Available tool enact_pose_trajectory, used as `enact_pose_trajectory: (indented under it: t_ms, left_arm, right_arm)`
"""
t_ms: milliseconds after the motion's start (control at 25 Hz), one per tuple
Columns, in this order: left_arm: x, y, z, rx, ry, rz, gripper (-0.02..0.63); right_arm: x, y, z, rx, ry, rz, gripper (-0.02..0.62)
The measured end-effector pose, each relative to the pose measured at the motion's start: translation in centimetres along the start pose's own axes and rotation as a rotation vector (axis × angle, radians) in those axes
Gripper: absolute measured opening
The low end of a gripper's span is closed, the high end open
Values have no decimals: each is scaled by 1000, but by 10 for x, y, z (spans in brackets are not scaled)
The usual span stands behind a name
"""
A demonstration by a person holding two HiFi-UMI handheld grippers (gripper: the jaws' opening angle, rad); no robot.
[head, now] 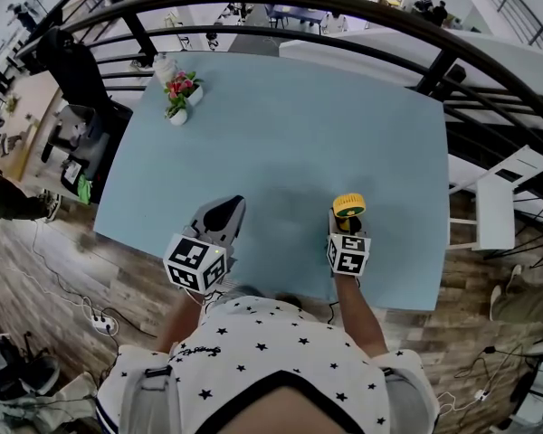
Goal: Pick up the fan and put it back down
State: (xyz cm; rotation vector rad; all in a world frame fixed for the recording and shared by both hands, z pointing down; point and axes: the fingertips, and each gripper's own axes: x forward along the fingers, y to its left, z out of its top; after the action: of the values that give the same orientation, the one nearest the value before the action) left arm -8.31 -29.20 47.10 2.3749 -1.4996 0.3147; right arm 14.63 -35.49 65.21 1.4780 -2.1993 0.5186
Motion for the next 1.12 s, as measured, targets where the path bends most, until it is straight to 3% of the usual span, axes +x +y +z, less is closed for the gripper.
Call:
enact_pose_trajectory:
  t_ms: [920,1120]
  left_arm:
    - [-13,2,-1,-4,-8,15,29]
    - [-18,3,-3,-8,-11,16,29]
  right_arm:
    - [1,2,-11,-25,2,-40,176]
    - [-3,9,-16,-28,18,-22,219]
